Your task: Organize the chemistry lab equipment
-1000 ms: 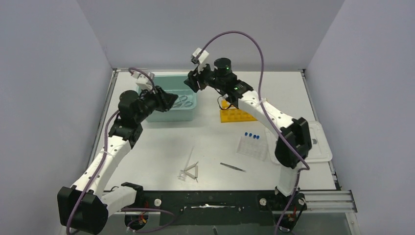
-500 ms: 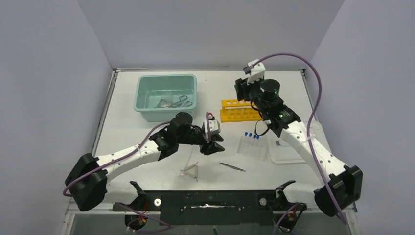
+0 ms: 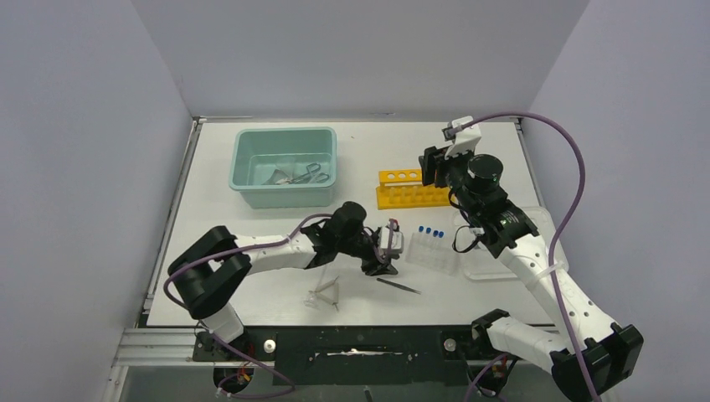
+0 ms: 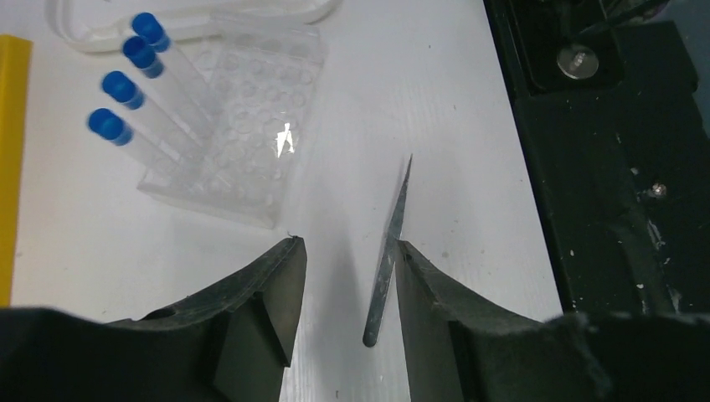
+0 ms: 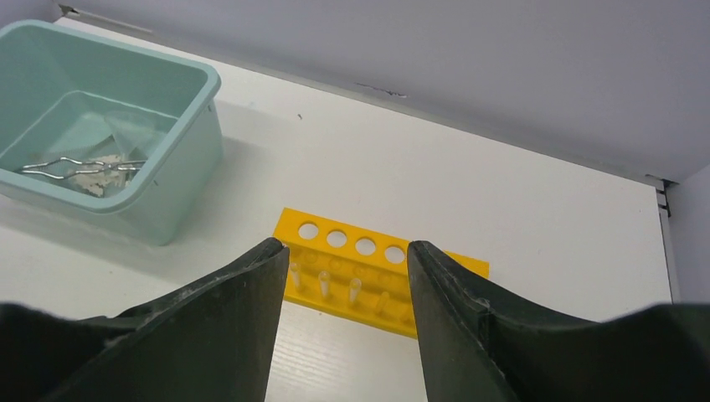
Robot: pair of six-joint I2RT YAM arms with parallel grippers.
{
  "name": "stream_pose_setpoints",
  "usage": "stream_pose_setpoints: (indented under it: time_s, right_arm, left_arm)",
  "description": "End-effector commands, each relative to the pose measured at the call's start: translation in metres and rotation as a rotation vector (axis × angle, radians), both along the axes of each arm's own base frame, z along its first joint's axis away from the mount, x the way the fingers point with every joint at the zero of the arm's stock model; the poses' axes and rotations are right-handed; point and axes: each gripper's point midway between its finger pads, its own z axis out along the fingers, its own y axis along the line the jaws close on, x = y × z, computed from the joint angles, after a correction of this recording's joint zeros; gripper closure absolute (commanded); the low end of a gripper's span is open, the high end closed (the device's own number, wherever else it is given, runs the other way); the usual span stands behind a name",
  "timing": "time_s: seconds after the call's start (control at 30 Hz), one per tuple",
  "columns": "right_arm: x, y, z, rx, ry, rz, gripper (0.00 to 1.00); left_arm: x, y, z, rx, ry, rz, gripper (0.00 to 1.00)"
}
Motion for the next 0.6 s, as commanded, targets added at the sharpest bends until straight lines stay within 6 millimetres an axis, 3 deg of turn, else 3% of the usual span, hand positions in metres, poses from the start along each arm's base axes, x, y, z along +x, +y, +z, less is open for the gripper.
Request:
stream_pose_setpoints:
  time_s: [0.0,0.2,0.57]
  right_arm:
    - [-0.003,-0.008,-0.006,0.003,0.018,-0.026,0.45]
    - [-0.003,-0.008,-0.011,0.018,0.038,-0.022,0.45]
    - [0.000,-0.006,-0.014,0.021,0.052,-0.016,0.45]
  left_arm:
    - [0.001,-0.023,-0.015,0.047,-0.129,-0.044,0.57]
    - [-0.018,-0.036,-0.040,0.061,-0.072,-0.129,0.57]
    - [-0.030,-0.045,-0.054,0.051,-0.029,-0.157,0.59]
